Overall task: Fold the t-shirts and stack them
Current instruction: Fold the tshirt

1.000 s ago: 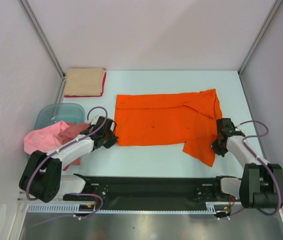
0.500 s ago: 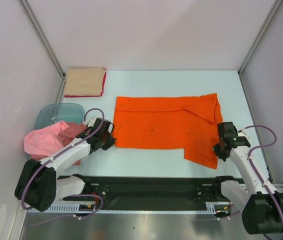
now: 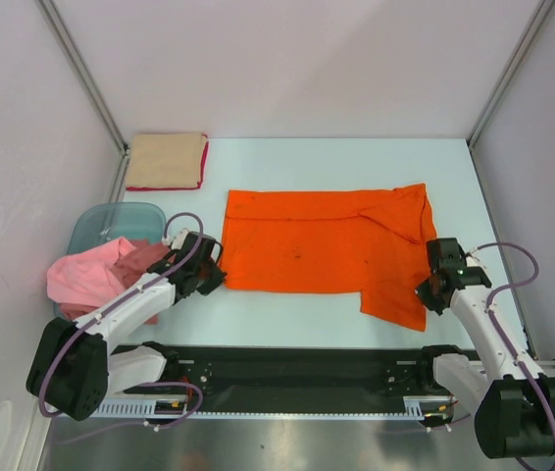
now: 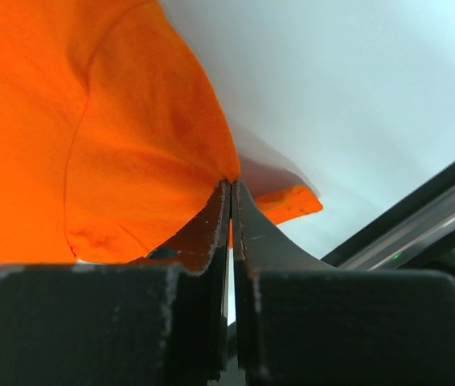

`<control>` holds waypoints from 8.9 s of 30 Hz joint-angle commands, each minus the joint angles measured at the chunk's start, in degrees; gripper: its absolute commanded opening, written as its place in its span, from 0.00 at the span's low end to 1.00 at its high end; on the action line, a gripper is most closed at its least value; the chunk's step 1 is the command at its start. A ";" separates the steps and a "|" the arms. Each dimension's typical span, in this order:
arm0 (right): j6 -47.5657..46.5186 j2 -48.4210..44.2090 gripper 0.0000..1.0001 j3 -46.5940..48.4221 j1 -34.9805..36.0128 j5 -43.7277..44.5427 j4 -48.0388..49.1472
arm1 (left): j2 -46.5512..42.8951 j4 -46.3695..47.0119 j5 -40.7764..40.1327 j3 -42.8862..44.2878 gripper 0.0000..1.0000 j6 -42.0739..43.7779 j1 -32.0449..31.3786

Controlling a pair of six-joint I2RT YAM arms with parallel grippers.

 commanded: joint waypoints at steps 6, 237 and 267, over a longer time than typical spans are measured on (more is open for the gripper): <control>-15.93 3.28 0.00 11.30 0.11 -5.11 10.90 | 0.51 0.83 -3.99 4.97 0.00 2.24 -0.25; -35.02 44.71 0.55 29.94 -14.74 4.03 29.99 | -28.82 -16.64 10.86 -11.29 0.50 -2.68 -15.63; -23.77 32.22 0.52 13.69 -19.84 -14.16 38.68 | -0.98 -14.91 15.25 28.97 0.93 32.39 -7.55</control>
